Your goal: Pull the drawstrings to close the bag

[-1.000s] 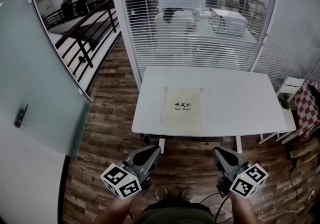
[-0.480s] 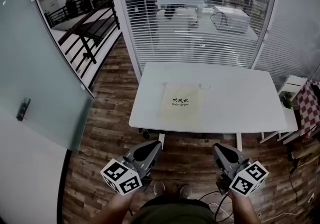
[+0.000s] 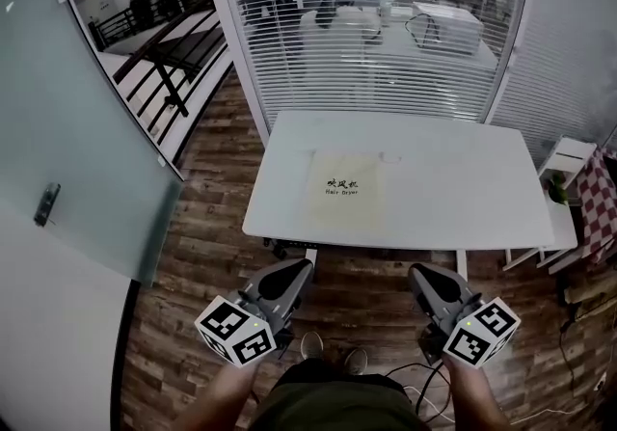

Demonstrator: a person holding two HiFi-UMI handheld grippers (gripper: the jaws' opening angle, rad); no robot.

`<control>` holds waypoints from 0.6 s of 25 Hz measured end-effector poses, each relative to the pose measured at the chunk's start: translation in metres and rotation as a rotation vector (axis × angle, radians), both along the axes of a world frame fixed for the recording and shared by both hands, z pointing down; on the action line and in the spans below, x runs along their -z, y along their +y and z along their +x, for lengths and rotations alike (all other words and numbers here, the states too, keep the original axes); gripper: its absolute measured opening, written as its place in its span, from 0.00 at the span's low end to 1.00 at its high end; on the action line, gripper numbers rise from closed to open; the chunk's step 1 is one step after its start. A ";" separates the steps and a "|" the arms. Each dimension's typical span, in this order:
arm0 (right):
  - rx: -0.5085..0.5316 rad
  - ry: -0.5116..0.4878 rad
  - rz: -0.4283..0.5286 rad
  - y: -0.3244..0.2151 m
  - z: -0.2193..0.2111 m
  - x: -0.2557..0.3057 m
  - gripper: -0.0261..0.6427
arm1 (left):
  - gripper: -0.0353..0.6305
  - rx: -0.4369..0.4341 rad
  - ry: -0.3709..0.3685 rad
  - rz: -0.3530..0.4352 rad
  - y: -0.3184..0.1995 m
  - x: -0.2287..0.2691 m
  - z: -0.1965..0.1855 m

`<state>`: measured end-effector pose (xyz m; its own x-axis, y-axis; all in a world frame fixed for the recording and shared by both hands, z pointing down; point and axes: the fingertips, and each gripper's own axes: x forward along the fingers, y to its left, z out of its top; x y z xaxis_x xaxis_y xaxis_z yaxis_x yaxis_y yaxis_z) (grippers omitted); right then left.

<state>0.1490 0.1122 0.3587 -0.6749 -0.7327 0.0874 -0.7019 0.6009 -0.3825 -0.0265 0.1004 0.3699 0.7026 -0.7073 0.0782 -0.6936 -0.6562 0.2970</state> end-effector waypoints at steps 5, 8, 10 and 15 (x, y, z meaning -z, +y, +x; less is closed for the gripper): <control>0.008 0.002 -0.013 -0.011 -0.002 -0.004 0.05 | 0.06 0.007 0.000 -0.007 -0.010 -0.003 -0.002; 0.003 0.009 -0.029 -0.021 -0.005 -0.009 0.05 | 0.06 0.011 0.003 -0.018 -0.021 -0.008 -0.007; -0.004 0.013 -0.042 -0.030 -0.004 -0.015 0.05 | 0.06 0.009 0.008 -0.025 -0.032 -0.013 -0.008; -0.027 0.028 -0.070 -0.063 -0.008 -0.027 0.05 | 0.06 -0.004 0.014 -0.047 -0.069 -0.026 -0.014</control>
<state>0.1415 0.0494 0.3859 -0.6518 -0.7419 0.1573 -0.7282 0.5543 -0.4030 -0.0408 0.0316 0.3957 0.7068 -0.7001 0.1015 -0.6864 -0.6442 0.3374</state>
